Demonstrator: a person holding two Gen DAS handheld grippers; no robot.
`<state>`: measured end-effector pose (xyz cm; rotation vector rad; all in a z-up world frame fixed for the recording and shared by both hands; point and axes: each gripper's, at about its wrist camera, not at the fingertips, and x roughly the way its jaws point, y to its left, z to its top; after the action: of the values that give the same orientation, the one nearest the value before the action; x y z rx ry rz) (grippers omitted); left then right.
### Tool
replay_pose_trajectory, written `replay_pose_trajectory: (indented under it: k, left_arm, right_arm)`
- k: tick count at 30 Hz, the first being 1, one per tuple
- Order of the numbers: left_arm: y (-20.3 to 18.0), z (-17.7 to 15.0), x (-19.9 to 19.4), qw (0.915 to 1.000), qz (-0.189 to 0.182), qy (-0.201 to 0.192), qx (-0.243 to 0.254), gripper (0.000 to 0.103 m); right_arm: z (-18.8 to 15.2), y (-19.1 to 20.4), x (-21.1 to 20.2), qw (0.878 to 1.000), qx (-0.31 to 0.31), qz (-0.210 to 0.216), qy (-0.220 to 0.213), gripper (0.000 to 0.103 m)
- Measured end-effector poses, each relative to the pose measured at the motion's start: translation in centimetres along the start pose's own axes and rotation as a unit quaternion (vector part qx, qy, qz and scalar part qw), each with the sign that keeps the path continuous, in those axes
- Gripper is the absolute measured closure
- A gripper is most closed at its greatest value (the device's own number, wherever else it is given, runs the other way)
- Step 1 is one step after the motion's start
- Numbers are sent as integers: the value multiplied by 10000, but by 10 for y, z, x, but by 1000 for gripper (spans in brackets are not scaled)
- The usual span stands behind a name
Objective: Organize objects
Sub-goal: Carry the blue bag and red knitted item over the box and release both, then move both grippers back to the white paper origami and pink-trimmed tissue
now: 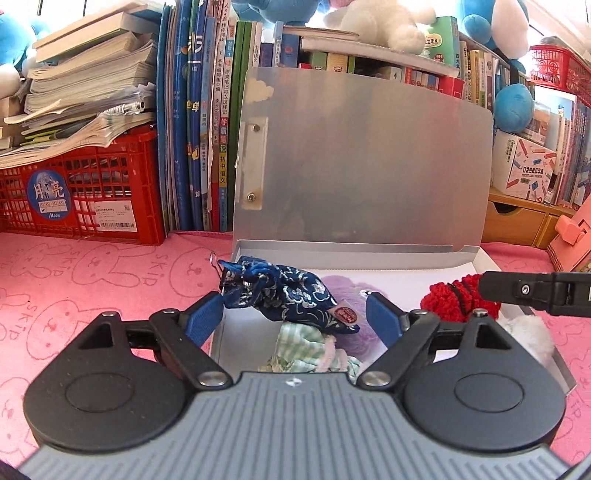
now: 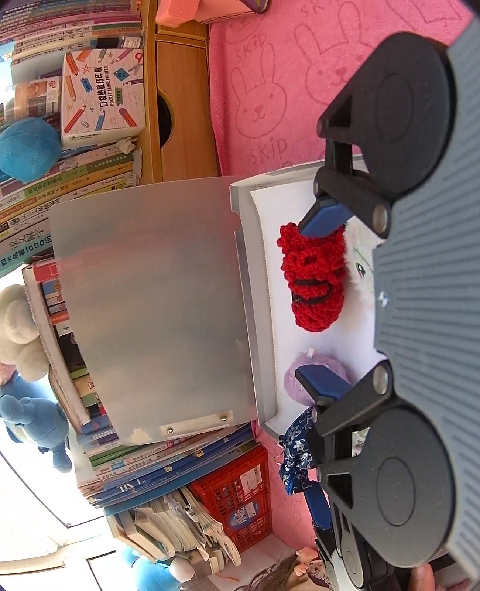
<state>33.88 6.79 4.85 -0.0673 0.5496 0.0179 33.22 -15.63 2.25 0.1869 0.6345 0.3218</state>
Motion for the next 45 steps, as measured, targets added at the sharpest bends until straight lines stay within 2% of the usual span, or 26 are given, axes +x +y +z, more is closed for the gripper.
replay_pose_trajectory:
  k: [12,23,37,45]
  left_arm:
    - [-23,-17,-86,9989,-225,-186,369,15]
    - [-36,-59,-159,9964,-584,-230,576,15]
    - [-48,-139,-222,9922,-1117,14,555,12]
    - [-47,-175,-249,9898,-1269,196,612,12]
  right_arm:
    - [-21,21,-82,9978,-537,15,-399,17]
    - [-61,33,-142,9943,-898,34,-579,16]
    - [-125,21,-182,9909,-1283,-42,-414,14]
    - [-183,9,-208,9861,-1622,-328,-132,14]
